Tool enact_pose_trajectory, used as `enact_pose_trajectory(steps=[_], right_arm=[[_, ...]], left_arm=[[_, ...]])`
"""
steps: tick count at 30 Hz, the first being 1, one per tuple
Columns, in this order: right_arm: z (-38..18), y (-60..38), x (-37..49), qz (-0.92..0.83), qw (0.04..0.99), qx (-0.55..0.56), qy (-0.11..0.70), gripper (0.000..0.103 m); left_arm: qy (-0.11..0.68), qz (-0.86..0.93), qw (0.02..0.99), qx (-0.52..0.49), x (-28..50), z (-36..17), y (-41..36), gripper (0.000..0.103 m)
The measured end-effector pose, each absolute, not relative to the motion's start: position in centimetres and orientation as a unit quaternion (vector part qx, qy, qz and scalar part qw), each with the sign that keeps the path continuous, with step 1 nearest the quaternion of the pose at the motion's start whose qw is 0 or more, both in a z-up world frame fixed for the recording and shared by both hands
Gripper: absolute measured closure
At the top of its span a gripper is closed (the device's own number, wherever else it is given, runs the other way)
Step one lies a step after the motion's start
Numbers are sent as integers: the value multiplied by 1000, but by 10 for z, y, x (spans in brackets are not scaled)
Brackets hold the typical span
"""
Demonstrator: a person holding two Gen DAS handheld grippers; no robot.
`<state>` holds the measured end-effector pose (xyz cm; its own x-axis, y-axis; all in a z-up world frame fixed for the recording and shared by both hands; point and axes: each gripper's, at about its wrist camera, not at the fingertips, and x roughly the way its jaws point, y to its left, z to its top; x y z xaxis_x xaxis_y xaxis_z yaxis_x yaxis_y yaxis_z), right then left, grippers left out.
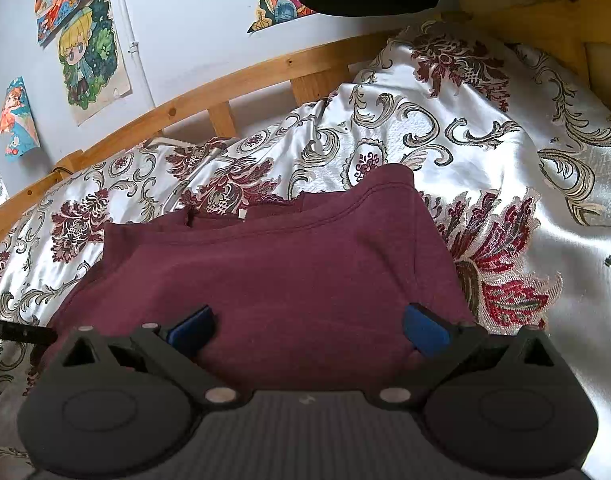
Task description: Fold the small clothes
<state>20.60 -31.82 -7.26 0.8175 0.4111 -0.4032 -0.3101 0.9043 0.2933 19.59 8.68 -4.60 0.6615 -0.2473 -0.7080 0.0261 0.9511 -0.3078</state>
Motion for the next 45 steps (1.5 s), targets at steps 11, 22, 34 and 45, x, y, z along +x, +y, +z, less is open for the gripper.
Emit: enact_pose_trajectory(steps=[11,22,34,45], right_arm=[[-73,-318,206,190,947,107,234,1],[-73,-318,206,190,948,107,234,1],[-73,-318,206,190,948,107,233,1],[-73,-318,206,189,948,106,233,1]], left_arm=[[442,-86,859,-244,204,-54,107,63],[437,-93,847,-286,202,-54,122,62],[419,-84,859,-282,208,-53,121,94],[406,-51,874,-263,204,-32,129,99]])
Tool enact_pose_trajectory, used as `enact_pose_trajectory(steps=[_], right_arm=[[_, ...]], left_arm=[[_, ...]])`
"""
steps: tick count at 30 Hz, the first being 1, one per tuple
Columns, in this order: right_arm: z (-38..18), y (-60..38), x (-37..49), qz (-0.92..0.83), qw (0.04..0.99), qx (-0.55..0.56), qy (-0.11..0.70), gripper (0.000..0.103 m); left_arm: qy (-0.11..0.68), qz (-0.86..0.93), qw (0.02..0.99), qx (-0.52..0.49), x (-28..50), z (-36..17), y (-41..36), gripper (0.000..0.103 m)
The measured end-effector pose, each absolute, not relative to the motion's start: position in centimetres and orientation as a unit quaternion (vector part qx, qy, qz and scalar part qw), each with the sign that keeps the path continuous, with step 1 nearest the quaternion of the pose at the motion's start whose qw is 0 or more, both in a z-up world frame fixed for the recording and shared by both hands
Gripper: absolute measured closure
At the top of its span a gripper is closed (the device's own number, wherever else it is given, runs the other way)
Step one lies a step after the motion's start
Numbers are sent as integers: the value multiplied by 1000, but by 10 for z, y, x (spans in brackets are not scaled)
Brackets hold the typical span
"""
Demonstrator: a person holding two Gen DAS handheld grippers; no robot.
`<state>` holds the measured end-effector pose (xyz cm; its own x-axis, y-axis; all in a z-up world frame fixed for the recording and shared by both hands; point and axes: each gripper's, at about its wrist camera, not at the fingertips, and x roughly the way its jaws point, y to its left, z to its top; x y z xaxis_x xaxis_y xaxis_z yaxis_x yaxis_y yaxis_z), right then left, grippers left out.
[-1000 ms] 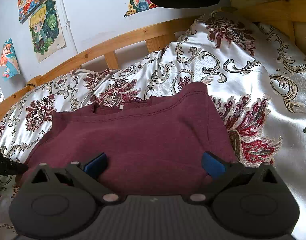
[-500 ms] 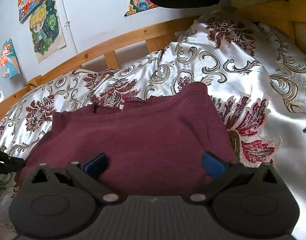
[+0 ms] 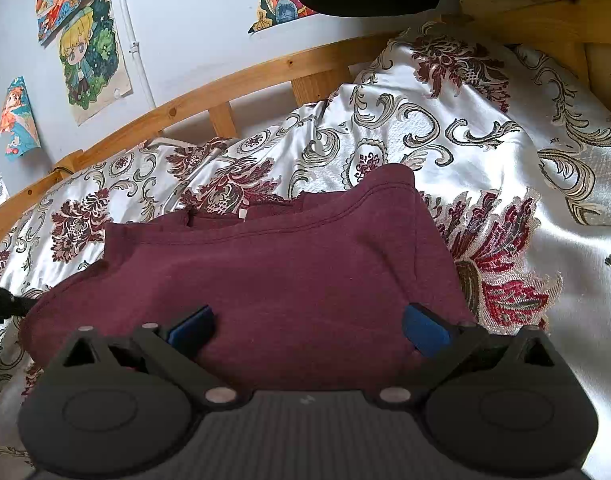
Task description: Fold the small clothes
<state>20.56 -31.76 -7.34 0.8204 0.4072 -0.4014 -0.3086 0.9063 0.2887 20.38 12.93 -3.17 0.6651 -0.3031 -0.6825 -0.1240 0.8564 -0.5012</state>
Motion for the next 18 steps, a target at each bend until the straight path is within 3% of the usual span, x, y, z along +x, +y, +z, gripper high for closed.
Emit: enact_pose_trajectory(steps=[8,10,12,14,18], right_arm=[[-73,-317,206,188,949,103,233,1],[-71,-317,206,187,949,102,231,1],[-68,-315,205,180,951,96,231,1],[-62,-311,201,163,956,84,228,0],[-50,-294,183,135,966,50,216,0]], left_arm=[[404,-51,870,-279,204,-34,140,95],[403,-43,876,-260,203,-31,134,78],[402,-53,876,-260,203,-30,131,44],[388,-61,879,-269,201,-28,130,24],[373,-74,892,-244,197,-24,122,7]])
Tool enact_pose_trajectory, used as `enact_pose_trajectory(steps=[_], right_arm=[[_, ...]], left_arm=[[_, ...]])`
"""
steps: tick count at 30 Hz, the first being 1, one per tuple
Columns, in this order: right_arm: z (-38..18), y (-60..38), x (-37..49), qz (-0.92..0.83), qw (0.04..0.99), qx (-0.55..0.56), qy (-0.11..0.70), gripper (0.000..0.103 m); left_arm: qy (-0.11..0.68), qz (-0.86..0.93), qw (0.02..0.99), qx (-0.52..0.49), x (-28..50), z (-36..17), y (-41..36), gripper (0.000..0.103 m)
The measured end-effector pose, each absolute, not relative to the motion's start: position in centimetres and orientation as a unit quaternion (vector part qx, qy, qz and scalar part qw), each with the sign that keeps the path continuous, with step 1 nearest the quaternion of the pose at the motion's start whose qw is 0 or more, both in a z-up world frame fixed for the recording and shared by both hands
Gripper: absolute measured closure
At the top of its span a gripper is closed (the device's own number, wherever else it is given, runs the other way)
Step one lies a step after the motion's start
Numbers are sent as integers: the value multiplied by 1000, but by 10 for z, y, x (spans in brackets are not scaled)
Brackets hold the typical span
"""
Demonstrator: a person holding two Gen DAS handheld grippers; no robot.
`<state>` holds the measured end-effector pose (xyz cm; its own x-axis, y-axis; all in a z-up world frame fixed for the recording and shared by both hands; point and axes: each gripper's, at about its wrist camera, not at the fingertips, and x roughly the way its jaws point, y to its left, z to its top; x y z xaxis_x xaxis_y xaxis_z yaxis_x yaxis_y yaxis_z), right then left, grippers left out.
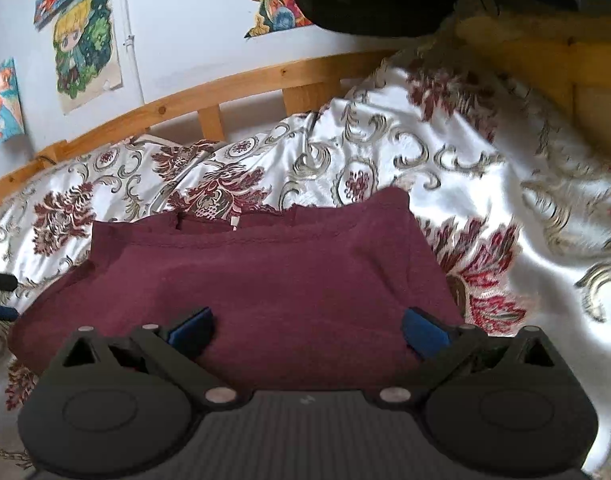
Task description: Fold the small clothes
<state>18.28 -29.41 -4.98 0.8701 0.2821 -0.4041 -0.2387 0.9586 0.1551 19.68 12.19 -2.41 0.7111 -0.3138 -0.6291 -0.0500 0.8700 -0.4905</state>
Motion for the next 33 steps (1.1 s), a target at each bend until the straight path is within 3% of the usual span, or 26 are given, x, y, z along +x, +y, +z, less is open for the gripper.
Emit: enact_pose_trajectory(steps=[7,33], right_arm=[[-43,-254,151,123,967,9,223,0],[-79,-227,148,91,973,-48,205,0]], left_arm=[[384,-95,902,-173,193,-40,100,2],[402,-85,895,-171,191,-52,98,3]])
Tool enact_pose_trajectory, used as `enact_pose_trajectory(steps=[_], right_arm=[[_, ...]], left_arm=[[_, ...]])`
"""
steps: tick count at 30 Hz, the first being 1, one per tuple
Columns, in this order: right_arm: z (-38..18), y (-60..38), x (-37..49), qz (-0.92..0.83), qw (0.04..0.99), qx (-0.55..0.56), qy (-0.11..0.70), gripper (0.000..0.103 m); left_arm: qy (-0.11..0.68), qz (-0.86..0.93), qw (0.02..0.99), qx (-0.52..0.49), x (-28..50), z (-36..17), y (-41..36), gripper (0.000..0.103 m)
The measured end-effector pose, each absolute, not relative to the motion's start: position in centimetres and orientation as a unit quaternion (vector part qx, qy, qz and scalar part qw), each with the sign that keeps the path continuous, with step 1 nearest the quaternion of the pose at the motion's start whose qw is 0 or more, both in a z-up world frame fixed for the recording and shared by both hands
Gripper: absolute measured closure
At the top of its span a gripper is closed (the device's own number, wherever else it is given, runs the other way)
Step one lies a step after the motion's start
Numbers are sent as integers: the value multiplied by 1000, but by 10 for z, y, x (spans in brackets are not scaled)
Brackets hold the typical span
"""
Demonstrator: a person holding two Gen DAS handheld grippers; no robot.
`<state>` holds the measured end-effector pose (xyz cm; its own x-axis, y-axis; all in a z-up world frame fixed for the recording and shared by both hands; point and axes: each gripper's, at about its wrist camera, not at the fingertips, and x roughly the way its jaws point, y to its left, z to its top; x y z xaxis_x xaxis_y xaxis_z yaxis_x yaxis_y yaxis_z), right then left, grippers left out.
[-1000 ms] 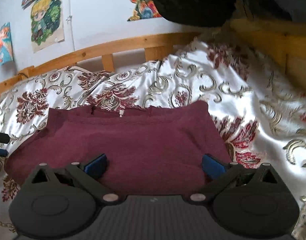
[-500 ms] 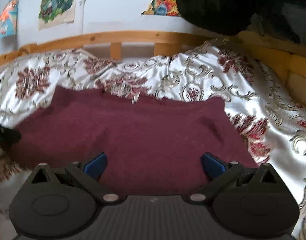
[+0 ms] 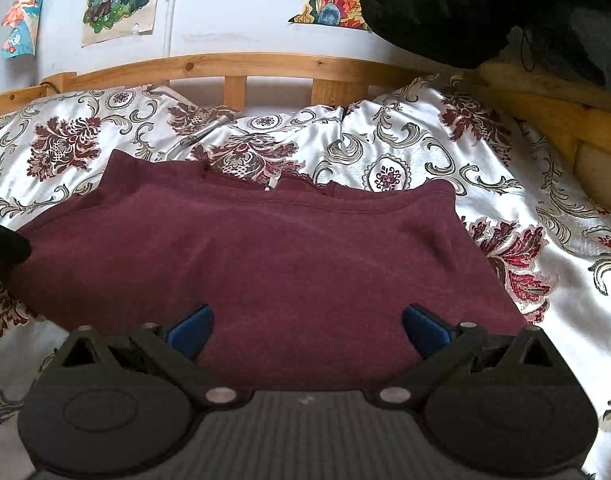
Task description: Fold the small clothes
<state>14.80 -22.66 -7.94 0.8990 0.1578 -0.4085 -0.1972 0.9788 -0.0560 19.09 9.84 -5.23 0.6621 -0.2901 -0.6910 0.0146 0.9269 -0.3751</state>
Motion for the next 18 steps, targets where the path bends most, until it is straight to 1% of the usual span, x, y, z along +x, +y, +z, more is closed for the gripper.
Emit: enact_pose_trajectory(steps=[14,16,18], right_arm=[[-80,-227,148,91,973,-48,205,0],[-80,-227,148,91,973,-48,205,0],[-80,-227,148,91,973,-48,205,0]], left_arm=[[401,-88,895,-171,188,-51,100,5],[398,-86,898,-170,187,-50,100,8],[382,-79,906,-165,183,-45,103,15]])
